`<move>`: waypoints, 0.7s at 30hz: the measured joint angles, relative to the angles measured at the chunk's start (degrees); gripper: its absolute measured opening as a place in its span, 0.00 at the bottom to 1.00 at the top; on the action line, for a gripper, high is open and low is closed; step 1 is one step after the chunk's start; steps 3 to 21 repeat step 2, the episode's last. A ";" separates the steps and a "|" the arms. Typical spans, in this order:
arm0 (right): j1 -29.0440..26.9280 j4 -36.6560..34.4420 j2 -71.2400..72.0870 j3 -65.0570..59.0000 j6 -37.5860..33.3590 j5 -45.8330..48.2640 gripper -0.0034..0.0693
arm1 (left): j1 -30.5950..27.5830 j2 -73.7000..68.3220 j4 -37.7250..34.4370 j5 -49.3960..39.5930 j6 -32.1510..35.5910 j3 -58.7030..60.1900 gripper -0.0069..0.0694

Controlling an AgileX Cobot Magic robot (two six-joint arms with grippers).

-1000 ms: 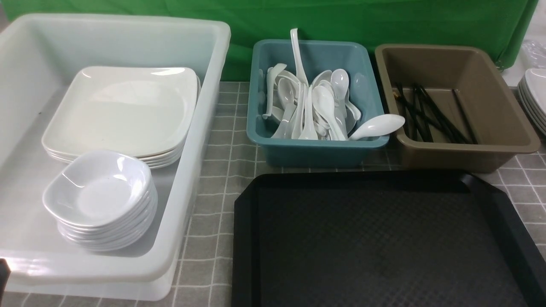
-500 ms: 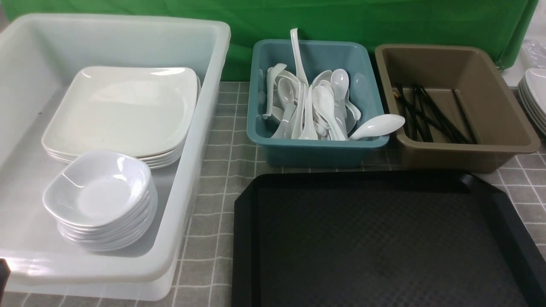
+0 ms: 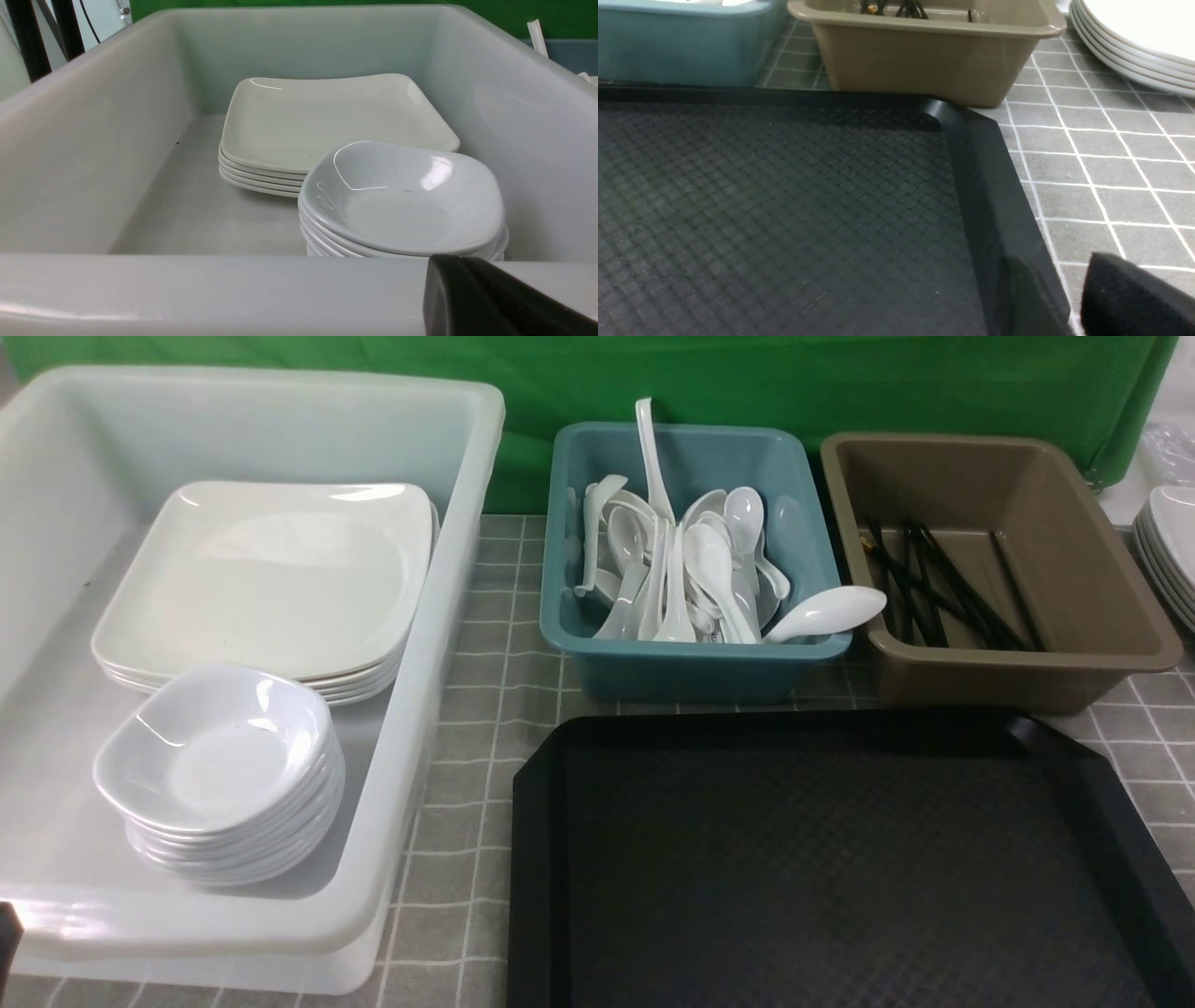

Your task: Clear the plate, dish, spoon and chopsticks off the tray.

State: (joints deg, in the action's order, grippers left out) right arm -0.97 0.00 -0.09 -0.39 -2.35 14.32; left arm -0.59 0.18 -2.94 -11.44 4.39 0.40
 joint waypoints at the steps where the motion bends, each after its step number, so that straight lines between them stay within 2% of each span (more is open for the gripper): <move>1: 0.00 0.00 0.00 0.00 0.00 0.00 0.37 | 0.00 0.00 0.00 0.00 0.00 0.00 0.09; 21: 0.00 0.00 0.00 0.00 0.00 0.00 0.37 | 0.00 0.00 0.00 0.00 0.00 0.00 0.09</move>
